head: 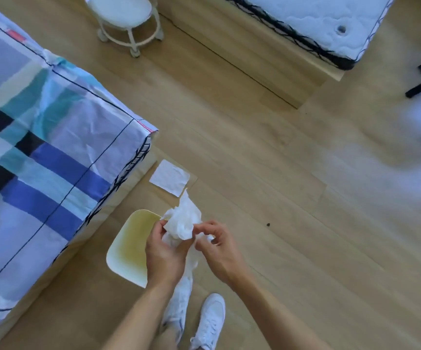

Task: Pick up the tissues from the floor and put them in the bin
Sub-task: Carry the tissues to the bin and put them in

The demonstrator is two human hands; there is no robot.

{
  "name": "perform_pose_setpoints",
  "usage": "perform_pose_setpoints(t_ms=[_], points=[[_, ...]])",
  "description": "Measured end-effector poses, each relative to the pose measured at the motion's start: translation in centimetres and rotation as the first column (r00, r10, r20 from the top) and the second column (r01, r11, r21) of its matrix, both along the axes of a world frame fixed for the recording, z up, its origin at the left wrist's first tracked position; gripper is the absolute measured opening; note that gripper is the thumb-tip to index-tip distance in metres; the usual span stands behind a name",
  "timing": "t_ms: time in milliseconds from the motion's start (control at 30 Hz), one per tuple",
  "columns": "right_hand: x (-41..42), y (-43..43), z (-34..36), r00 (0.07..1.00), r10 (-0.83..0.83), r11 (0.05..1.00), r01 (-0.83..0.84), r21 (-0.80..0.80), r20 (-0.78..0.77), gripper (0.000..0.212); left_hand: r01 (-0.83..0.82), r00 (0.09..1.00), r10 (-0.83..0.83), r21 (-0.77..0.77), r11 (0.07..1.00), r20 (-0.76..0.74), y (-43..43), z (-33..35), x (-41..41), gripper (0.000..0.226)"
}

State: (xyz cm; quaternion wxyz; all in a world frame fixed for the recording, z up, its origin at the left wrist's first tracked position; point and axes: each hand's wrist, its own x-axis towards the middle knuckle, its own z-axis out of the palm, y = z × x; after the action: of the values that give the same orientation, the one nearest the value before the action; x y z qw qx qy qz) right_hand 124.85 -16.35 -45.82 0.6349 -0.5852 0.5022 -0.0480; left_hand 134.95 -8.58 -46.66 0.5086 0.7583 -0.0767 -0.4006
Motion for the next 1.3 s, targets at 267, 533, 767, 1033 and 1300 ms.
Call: perform_pose_setpoints(t_ms=[267,533,767,1033,1300], points=[[10.4,-10.1,-3.0,0.999,0.026,0.981,-0.031,-0.19,-0.031,0.021,-0.172,0.985,0.173,0.056,0.983,-0.018,-6.3,-3.1,7.8,0.049],[15.0,-16.2,-18.3,0.864,0.355,0.844,-0.461,-0.276,-0.356,0.012,-0.226,0.974,0.212,0.31,0.924,0.081,-9.3,-13.6,13.0,0.044],[20.1,-19.1,-37.9,0.358,0.733,0.362,-0.925,-0.114,-0.578,0.033,-0.112,0.984,0.051,0.369,0.923,0.169,-12.4,-24.2,17.4,0.039],[20.4,-18.5,-52.5,0.218,0.709,0.084,-0.97,-0.227,-0.671,0.078,-0.093,0.985,0.036,0.339,0.936,0.171,-14.9,-30.9,17.9,0.037],[19.2,-20.1,-36.6,0.856,0.506,0.848,-0.517,-0.12,-0.109,0.025,-0.322,0.946,0.289,0.336,0.885,0.146,-14.2,-24.9,15.5,0.037]])
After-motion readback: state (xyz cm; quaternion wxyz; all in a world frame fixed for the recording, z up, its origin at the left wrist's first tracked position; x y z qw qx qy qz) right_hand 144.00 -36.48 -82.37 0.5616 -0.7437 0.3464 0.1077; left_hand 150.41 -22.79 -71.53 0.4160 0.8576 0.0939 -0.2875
